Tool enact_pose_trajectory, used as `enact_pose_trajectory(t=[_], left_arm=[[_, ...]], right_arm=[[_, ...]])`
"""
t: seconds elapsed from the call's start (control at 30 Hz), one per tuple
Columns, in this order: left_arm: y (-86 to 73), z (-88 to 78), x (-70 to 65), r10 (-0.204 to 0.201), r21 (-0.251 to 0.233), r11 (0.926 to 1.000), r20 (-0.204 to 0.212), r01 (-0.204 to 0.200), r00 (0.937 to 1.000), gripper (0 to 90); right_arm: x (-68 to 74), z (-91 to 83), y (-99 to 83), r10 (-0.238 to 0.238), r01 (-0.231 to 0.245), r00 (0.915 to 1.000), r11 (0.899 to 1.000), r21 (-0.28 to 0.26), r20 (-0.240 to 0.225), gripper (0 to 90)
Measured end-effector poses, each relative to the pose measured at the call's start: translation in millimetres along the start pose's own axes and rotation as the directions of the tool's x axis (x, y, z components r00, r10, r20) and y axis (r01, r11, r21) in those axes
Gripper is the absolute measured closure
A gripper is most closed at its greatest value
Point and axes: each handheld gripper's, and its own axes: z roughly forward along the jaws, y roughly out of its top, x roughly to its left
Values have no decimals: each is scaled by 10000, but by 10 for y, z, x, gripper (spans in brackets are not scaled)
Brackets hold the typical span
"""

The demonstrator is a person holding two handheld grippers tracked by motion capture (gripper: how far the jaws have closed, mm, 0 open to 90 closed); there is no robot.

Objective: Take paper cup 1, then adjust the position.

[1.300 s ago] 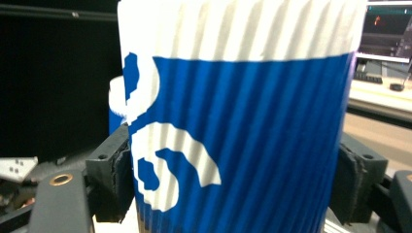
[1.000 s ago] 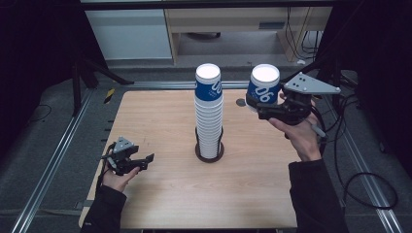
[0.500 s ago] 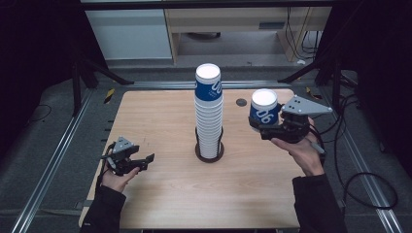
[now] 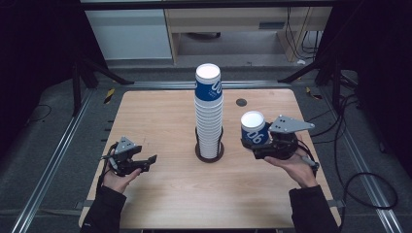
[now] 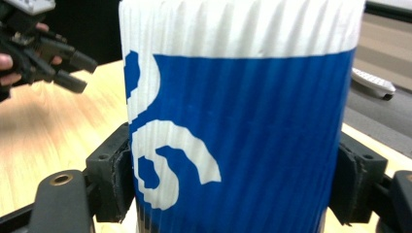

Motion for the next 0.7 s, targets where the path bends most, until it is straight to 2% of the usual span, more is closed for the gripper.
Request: enact_pose_trajectory(t=[0.13, 0.27, 0.3, 0.33, 0.43, 0.47, 0.7], left_arm=[[10, 6, -23, 90, 50, 9999, 106, -90, 9999, 261], [22, 14, -64, 179, 63, 9998, 328, -181, 9993, 261], [22, 14, -64, 179, 63, 9998, 328, -181, 9993, 261], [30, 18, -85, 258, 79, 9996, 481, -262, 9985, 261], [38, 21, -105, 353, 86, 9993, 672, -359, 9971, 260], [41, 21, -115, 398, 96, 9991, 749, -407, 9964, 260], [70, -2, -179, 590, 30, 9982, 1218, -598, 9908, 259]], right_arm=[[33, 54, -60, -70, 75, 9998, 9997, 240, -187, 205], [115, 138, -139, -332, 376, 9970, 9974, 622, -698, 205], [115, 138, -139, -332, 376, 9970, 9974, 622, -698, 205], [150, 175, -162, -486, 563, 9946, 9949, 839, -915, 205], [180, 211, -183, -650, 764, 9911, 9923, 975, -1158, 205], [209, 247, -197, -748, 907, 9874, 9897, 1111, -1396, 205], [285, 339, -215, -941, 1216, 9773, 9828, 1391, -1898, 205]])
